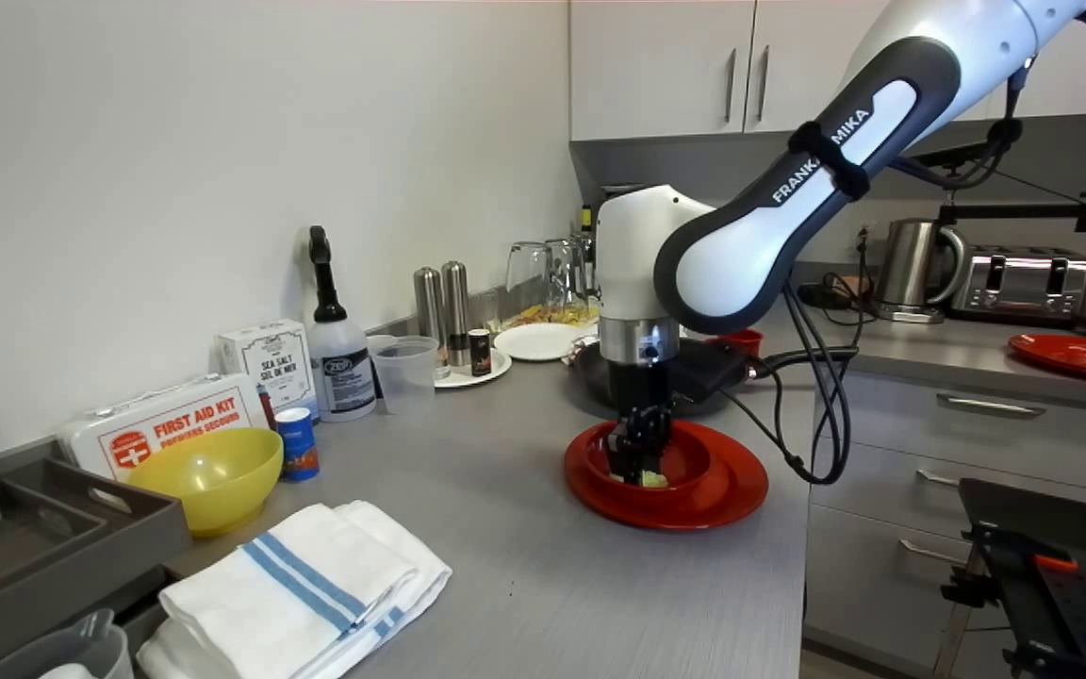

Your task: Clean the plate and the bowl with the sponge

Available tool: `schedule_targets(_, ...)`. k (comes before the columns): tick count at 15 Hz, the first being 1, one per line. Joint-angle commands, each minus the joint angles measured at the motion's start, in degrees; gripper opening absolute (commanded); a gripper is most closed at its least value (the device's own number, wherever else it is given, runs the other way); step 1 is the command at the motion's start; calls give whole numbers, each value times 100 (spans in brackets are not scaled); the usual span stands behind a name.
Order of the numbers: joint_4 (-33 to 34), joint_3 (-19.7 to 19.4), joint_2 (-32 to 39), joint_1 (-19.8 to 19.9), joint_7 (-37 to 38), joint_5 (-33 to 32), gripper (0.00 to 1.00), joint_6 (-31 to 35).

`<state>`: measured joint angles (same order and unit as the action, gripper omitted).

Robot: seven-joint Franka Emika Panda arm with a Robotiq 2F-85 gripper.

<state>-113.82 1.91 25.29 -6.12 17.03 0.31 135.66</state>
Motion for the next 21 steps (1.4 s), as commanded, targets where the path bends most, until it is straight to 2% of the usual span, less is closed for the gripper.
schedule_targets(1, 73, 255, -66, 320, -436, 936, 25, -141)
schedule_targets(4, 75, 348, -113, 486, -640, 1541, 25, -179)
schedule_targets(7, 104, 344, -200, 579, -771, 1813, 25, -432)
schedule_targets(13, 103, 294, -498, 713, -957, 2171, 25, -786)
schedule_targets(21, 90, 217, -439, 845, -935, 2571, 25, -1449)
